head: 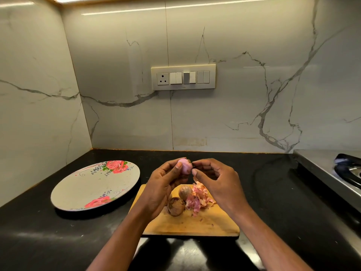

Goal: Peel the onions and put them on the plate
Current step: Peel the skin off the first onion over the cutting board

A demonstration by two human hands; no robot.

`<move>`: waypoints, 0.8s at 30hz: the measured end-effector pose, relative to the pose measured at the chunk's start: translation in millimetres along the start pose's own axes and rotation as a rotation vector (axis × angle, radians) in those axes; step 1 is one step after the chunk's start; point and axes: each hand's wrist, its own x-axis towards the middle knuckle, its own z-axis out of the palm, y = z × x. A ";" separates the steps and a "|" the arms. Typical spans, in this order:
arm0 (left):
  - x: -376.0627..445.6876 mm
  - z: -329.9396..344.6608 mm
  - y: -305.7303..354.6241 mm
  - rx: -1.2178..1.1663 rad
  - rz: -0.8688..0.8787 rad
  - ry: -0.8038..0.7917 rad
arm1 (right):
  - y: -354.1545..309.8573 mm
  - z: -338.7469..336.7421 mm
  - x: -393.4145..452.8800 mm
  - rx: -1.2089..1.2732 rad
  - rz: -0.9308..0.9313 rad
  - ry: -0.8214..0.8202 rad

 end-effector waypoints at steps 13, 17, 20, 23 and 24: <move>-0.7 2.3 0.6 -0.018 0.000 0.036 | -1.2 4.2 -2.5 -0.030 -0.048 0.084; -1.0 1.0 0.1 0.012 0.009 0.021 | -2.0 4.2 -2.2 -0.052 -0.075 0.102; -1.5 -0.1 -0.9 0.115 0.061 0.037 | -2.4 5.0 -3.3 -0.099 -0.122 0.079; -2.0 -0.7 -0.6 0.210 0.117 0.063 | -1.4 5.2 -4.1 -0.110 -0.133 0.081; -2.3 -0.7 -0.5 0.219 0.128 0.071 | -0.8 5.2 -4.3 -0.113 -0.135 0.082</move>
